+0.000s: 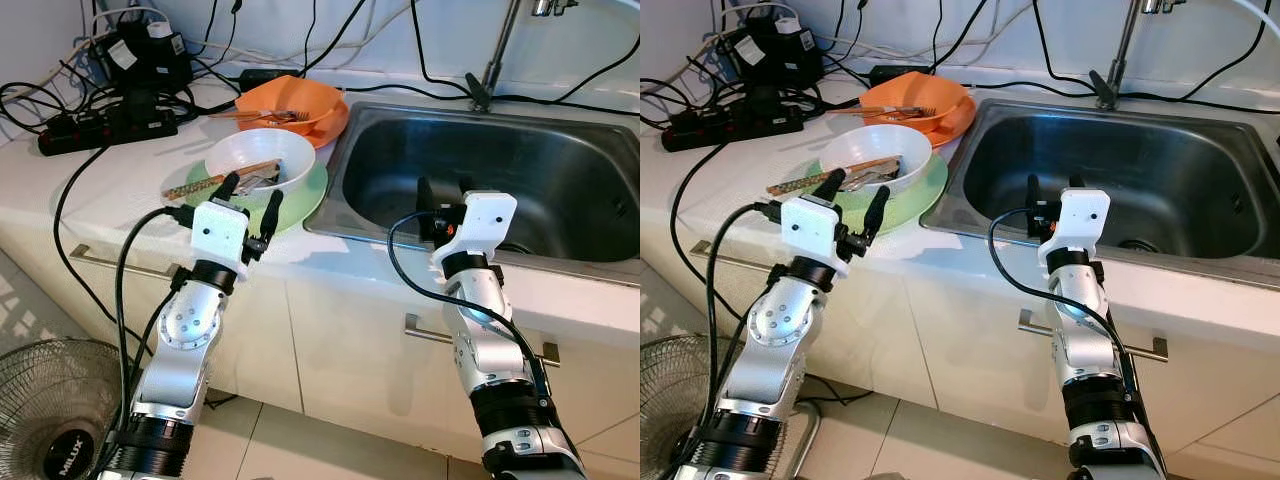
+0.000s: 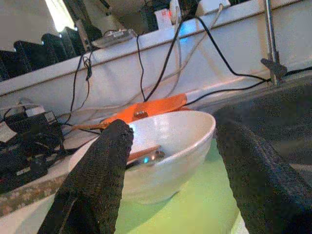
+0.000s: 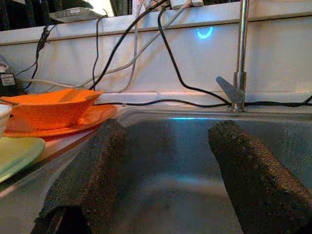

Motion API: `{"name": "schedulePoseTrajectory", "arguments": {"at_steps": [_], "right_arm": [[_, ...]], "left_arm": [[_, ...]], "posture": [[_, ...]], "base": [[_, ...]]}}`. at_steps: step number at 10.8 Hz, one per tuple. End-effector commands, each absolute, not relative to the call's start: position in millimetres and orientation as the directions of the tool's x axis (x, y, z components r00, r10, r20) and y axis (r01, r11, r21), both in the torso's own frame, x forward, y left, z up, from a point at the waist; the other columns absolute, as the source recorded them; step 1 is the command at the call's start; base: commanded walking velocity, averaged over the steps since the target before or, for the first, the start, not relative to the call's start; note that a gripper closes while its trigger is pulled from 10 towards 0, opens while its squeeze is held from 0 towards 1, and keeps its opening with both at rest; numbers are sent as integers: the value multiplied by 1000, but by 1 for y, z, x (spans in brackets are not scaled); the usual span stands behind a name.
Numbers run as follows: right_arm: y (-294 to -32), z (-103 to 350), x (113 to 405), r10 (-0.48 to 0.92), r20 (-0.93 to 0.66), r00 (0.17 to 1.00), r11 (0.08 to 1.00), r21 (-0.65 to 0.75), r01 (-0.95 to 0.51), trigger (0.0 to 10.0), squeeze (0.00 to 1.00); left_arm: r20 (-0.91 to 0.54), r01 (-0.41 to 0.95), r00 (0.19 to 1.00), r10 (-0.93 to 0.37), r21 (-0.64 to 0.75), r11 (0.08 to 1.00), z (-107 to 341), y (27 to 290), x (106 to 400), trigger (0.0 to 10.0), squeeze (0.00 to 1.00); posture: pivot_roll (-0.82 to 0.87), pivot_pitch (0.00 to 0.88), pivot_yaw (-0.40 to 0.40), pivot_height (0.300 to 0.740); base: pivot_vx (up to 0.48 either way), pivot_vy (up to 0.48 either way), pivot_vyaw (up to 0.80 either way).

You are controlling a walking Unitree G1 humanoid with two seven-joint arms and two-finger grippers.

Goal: Kitchen organization

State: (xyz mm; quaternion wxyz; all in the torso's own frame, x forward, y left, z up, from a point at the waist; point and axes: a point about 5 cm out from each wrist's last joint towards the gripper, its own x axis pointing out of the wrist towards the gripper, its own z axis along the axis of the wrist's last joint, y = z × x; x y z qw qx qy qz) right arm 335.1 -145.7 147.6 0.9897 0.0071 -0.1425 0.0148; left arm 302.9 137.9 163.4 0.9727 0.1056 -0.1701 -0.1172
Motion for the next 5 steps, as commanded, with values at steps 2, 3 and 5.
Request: {"name": "schedulePoseTrajectory", "arguments": {"at_steps": [2, 3, 5], "right_arm": [[-145, 156, 338, 25, 312, 950, 999, 19, -32, 10000, 0], [-145, 156, 338, 24, 312, 950, 999, 20, -32, 10000, 0], [-145, 156, 338, 22, 312, 950, 999, 21, -30, 10000, 0]], "left_arm": [[279, 155, 933, -225, 251, 955, 159, 148, 306, 10000, 0], [280, 140, 936, -213, 258, 956, 160, 151, 307, 10000, 0], [289, 110, 938, -189, 269, 957, 164, 156, 311, 10000, 0]], "posture": [[60, 0, 46, 740], [60, 0, 46, 740], [59, 0, 49, 740]], "base": [[0, 0, 0], [0, 0, 0], [0, 0, 0]]}}
